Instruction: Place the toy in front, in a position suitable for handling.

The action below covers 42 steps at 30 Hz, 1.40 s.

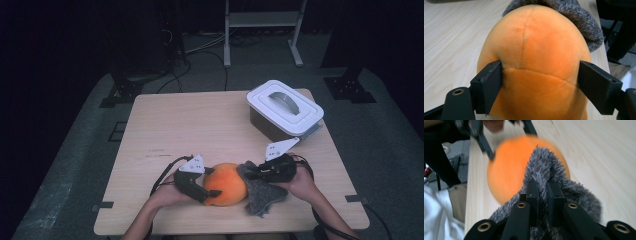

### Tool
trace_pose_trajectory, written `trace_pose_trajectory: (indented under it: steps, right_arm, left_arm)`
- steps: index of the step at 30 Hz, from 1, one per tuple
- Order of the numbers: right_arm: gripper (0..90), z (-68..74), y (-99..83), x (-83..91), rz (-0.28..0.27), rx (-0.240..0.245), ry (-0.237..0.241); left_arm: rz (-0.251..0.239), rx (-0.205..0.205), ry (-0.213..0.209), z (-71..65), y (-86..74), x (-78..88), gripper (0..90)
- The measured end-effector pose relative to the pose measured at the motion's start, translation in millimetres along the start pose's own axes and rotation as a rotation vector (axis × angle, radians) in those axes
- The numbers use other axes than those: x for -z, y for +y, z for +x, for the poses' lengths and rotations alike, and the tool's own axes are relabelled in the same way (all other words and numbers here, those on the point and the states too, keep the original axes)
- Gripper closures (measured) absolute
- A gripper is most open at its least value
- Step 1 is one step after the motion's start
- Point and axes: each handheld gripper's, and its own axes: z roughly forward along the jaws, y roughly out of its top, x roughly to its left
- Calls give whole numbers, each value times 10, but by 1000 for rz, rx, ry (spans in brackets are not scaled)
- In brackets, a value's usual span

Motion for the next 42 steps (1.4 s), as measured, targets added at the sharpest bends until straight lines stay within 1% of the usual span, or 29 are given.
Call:
trace_pose_trajectory:
  steps: [2, 4, 6, 7, 8, 9, 10, 11, 12, 13, 15, 18, 20, 23, 25, 28, 30, 31, 33, 34, 35, 37, 38, 40, 41, 42]
  right_arm:
    - [811, 36, 81, -71, 4, 26, 2]
    - [811, 78, 114, -130, 16, 61, -4]
    - [811, 118, 124, -143, 1, 69, 15]
    - [811, 135, 123, -149, 2, 75, 16]
    - [810, 148, 118, -148, 6, 76, 12]
    - [810, 149, 108, -143, 9, 76, 11]
    - [810, 146, 92, -133, 12, 72, 10]
    - [810, 135, 64, -124, 10, 65, 12]
    - [810, 125, 27, -113, 11, 48, 15]
    - [810, 104, -32, -97, 12, 31, 19]
    - [810, 74, -121, -78, 18, 6, 22]
    - [809, 55, -250, -58, 61, -21, 16]
    - [809, 41, -303, -63, 88, -33, 17]
    - [809, 13, -326, -52, 96, -43, 17]
    - [810, 7, -283, -20, 75, -44, 17]
    - [810, 7, -148, 17, 31, -26, 9]
    - [810, 4, -40, 7, 8, -9, 6]
    - [809, 9, 10, -11, 3, -4, 7]
    - [808, 27, 81, -84, 12, 19, 15]
    - [808, 38, 90, -112, 21, 27, 15]
    - [808, 54, 90, -148, 33, 43, 19]
    - [809, 71, 76, -169, 42, 55, 36]
    - [808, 78, 66, -166, 48, 63, 44]
    - [808, 84, 63, -153, 54, 63, 45]
    - [808, 84, 72, -143, 55, 65, 40]
    - [809, 87, 92, -131, 54, 69, 31]
  left_arm:
    - [5, 2, 10, -6, 19, 17, 167]
    - [4, 19, 9, 19, 34, 48, 125]
    - [-18, 42, 3, 41, 42, 61, 106]
    - [-20, 45, 3, 42, 47, 51, 105]
    - [-12, 37, -3, 35, 51, 40, 110]
    - [-3, 19, 0, 23, 50, 27, 151]
    - [4, 13, 3, 13, 51, 16, 180]
    - [7, 17, 1, 8, 48, 7, 213]
    - [16, 16, -3, 8, 42, 3, 232]
    - [15, 17, -3, 7, 36, 1, 255]
    - [12, 20, -6, 27, 15, 9, 271]
    - [9, 35, -15, 65, -21, 24, 285]
    - [3, 40, -19, 75, -36, 30, 285]
    - [-6, 56, -25, 86, -57, 41, 282]
    - [-8, 54, -27, 93, -69, 56, 281]
    - [-11, 42, -34, 83, -74, 64, 274]
    - [-12, 41, -39, 73, -62, 65, 266]
    - [-12, 35, -41, 69, -57, 68, 259]
    - [-9, 34, -47, 72, -49, 89, 222]
    - [-12, 40, -52, 77, -47, 105, 204]
    - [-13, 36, -58, 82, -42, 120, 189]
    - [-26, 29, -60, 97, -27, 155, 185]
    - [-40, 50, -58, 102, -22, 155, 179]
    - [-33, 57, -58, 114, -17, 126, 179]
    - [-24, 54, -54, 105, -17, 102, 190]
    - [-16, 41, -45, 92, -13, 85, 220]
